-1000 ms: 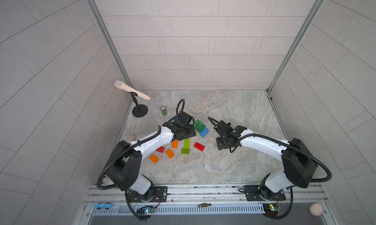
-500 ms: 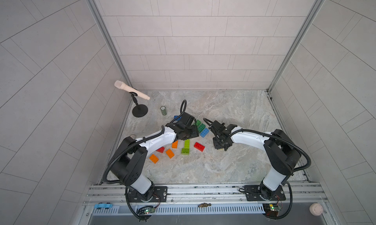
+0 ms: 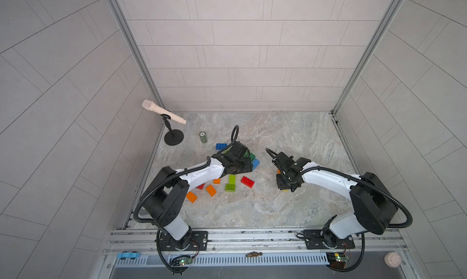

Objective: Assemble a rectangle with lego
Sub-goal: Move the lego brick at the center of the board.

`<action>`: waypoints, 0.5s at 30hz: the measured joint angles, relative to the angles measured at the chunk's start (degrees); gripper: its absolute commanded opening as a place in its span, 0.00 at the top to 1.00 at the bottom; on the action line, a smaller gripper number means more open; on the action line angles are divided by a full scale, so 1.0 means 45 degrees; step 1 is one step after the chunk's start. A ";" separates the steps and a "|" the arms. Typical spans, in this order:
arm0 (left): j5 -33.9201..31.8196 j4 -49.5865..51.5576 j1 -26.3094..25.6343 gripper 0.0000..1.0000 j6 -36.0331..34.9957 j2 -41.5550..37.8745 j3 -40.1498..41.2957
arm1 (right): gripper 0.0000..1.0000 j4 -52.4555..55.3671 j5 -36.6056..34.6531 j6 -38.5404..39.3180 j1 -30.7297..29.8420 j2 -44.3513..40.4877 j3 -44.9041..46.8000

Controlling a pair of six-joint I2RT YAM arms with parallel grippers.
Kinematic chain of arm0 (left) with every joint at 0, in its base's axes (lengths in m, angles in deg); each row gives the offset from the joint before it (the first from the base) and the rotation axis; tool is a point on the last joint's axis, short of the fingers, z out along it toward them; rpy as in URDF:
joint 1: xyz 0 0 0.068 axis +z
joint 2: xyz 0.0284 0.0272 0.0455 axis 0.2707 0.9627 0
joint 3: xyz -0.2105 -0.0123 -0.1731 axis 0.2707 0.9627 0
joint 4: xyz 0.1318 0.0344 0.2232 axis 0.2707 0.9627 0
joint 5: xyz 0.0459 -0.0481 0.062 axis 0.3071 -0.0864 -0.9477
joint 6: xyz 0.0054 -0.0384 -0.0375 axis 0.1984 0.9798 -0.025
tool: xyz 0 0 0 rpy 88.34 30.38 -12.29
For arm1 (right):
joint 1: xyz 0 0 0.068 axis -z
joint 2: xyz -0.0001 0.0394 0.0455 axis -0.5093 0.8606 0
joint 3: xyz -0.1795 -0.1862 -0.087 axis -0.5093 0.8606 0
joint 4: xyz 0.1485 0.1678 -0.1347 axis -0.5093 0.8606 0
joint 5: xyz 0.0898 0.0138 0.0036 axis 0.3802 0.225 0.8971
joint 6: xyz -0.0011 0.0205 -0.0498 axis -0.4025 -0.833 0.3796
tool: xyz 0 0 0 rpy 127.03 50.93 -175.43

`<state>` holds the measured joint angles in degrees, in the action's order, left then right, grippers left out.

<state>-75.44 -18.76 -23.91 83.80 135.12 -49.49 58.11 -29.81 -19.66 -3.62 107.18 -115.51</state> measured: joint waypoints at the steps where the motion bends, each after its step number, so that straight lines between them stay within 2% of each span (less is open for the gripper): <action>1: 0.0005 -0.0034 -0.0053 0.39 0.0000 0.0053 -0.0039 | 0.76 -0.0063 -0.0005 0.0078 0.0078 0.0223 -0.0053; 15: 0.0005 -0.0180 -0.0121 0.40 -0.0044 0.0180 -0.0170 | 0.78 -0.0301 -0.0272 0.0928 0.0291 0.1394 -0.0918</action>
<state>-75.42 -19.56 -24.46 83.60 135.93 -50.25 56.76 -31.04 -15.49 -2.31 113.45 -119.64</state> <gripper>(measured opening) 0.600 0.349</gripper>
